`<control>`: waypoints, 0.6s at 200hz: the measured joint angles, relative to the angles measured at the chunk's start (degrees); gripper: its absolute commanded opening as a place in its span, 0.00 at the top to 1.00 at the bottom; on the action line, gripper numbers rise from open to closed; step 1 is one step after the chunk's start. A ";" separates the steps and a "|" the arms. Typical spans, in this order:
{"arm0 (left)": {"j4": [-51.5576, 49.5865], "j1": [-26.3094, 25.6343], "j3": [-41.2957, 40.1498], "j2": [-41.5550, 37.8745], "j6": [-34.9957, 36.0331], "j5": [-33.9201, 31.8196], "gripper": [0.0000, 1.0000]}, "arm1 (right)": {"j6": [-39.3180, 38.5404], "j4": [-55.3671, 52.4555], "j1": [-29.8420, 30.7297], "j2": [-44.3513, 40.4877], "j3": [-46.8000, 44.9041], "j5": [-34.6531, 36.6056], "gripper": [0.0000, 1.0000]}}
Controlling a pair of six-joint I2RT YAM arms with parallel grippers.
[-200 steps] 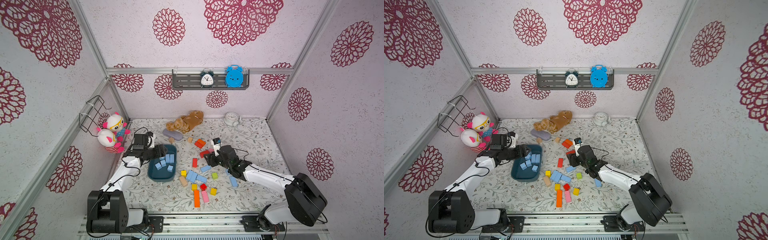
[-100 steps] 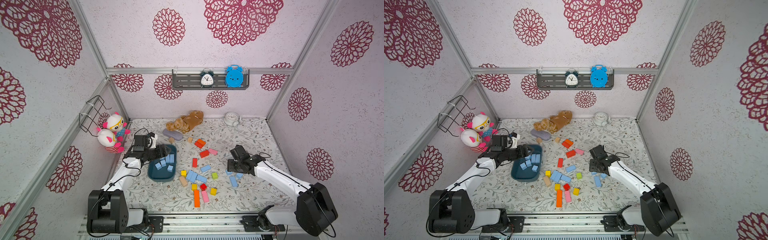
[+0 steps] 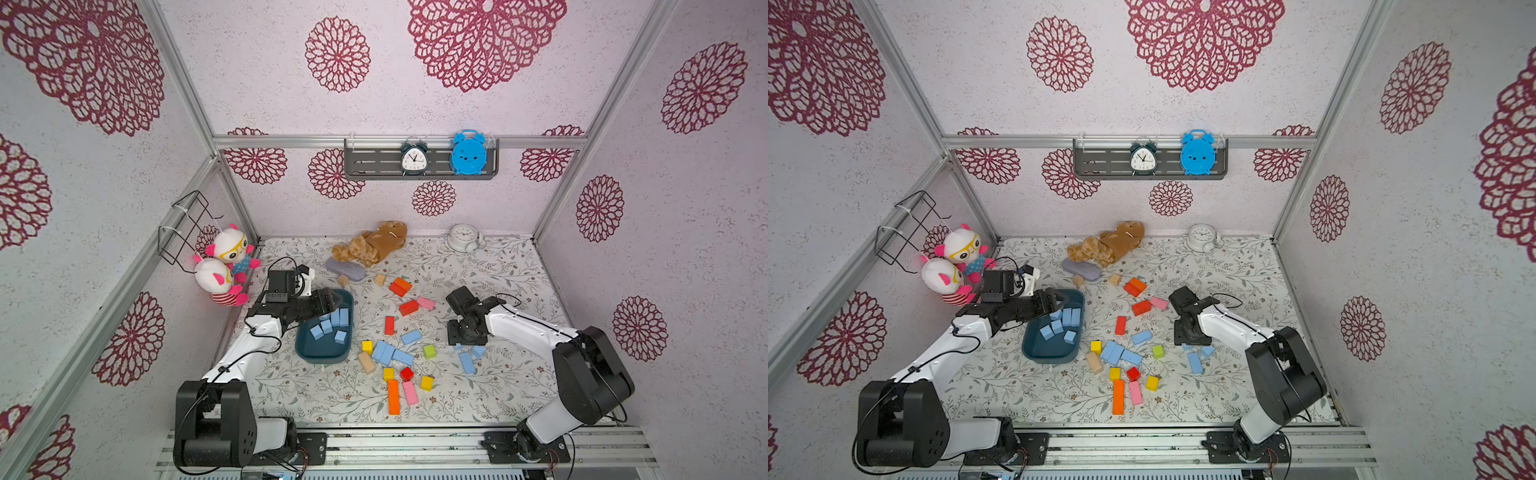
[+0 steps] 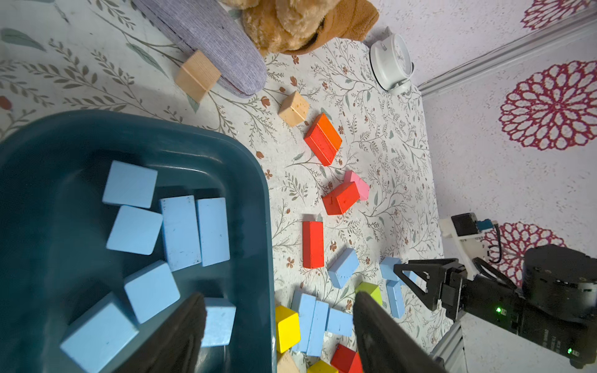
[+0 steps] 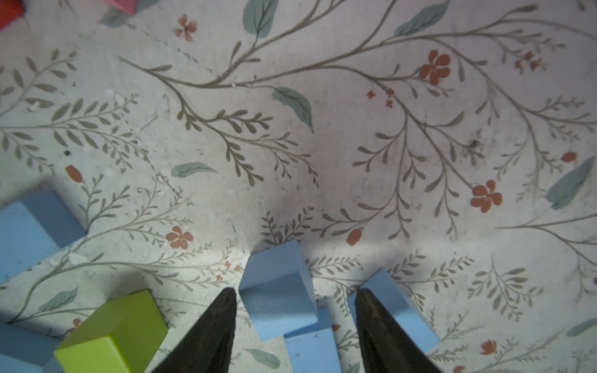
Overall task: Pick out the blue building blocks
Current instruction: Pick up the building block from the center of the board.
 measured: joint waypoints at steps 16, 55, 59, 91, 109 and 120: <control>-0.24 0.26 0.24 0.17 -0.35 -0.74 0.24 | -0.52 0.28 -0.09 2.01 0.22 -0.81 0.45; -0.79 0.83 0.94 0.33 -0.74 -2.84 0.24 | -1.31 0.70 -0.20 3.74 0.22 -2.54 0.73; -0.83 0.94 0.94 0.37 -0.76 -3.04 0.24 | -0.66 0.74 -0.20 3.74 0.22 -2.58 0.74; -1.66 3.26 0.96 0.42 -1.29 -5.40 0.21 | -0.57 0.59 -0.13 2.84 0.31 -2.80 0.77; -1.99 5.97 0.94 0.42 -1.66 -6.64 0.15 | -0.39 -0.11 0.63 1.49 1.73 -2.40 0.77; -2.19 7.91 0.94 0.42 -2.03 -7.30 0.15 | -0.31 -0.20 1.38 0.98 3.74 -2.05 0.76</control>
